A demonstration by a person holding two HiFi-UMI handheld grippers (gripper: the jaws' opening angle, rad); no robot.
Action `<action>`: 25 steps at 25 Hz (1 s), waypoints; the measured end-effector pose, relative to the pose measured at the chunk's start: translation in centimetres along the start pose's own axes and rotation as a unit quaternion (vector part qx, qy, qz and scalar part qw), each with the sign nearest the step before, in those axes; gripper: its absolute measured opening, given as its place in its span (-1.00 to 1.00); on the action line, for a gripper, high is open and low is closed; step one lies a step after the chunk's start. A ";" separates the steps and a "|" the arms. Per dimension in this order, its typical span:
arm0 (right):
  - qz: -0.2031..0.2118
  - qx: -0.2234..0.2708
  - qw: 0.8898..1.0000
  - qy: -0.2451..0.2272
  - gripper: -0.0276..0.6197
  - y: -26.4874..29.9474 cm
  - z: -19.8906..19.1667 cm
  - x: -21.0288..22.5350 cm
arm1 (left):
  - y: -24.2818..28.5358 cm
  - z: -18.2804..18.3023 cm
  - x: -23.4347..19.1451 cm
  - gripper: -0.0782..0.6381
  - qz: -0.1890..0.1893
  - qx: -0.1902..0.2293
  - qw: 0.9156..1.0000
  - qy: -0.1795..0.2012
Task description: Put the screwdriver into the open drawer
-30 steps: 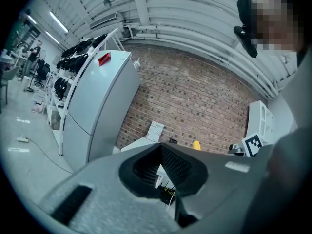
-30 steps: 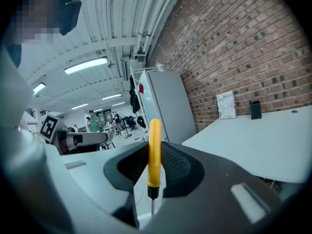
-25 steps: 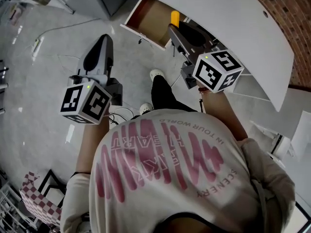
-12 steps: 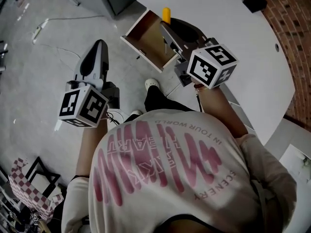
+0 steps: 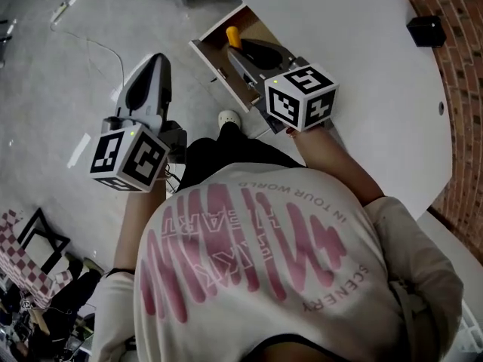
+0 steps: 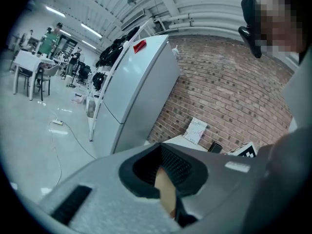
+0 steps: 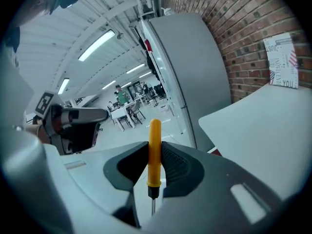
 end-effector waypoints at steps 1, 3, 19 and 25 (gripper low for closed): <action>0.003 -0.013 1.000 0.001 -0.62 0.6 -1.0 0.1 | -0.1 -0.4 -0.2 -0.78 0.004 -0.003 1.000 -0.001; 0.005 -0.034 0.999 0.008 -0.62 1.6 -3.0 0.4 | -0.1 -0.9 -0.6 -0.78 0.010 -0.010 1.000 -0.001; -0.053 -0.163 0.985 -0.007 -0.62 8.2 -13.9 7.0 | 0.4 -2.9 -7.9 -0.78 0.055 -0.051 0.997 -0.021; -0.090 -0.213 0.973 -0.002 -0.62 10.3 -16.3 9.5 | 2.8 -2.7 -11.3 -0.78 0.048 -0.076 0.995 -0.032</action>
Point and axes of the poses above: the fingertips, and each gripper's own axes: y forward along the fingers, x to its right, z out of its top, the point moved 5 cm from there along -y, backward along the fingers, and after that the axes turned 2 degrees about z, right-handed, at the moved point
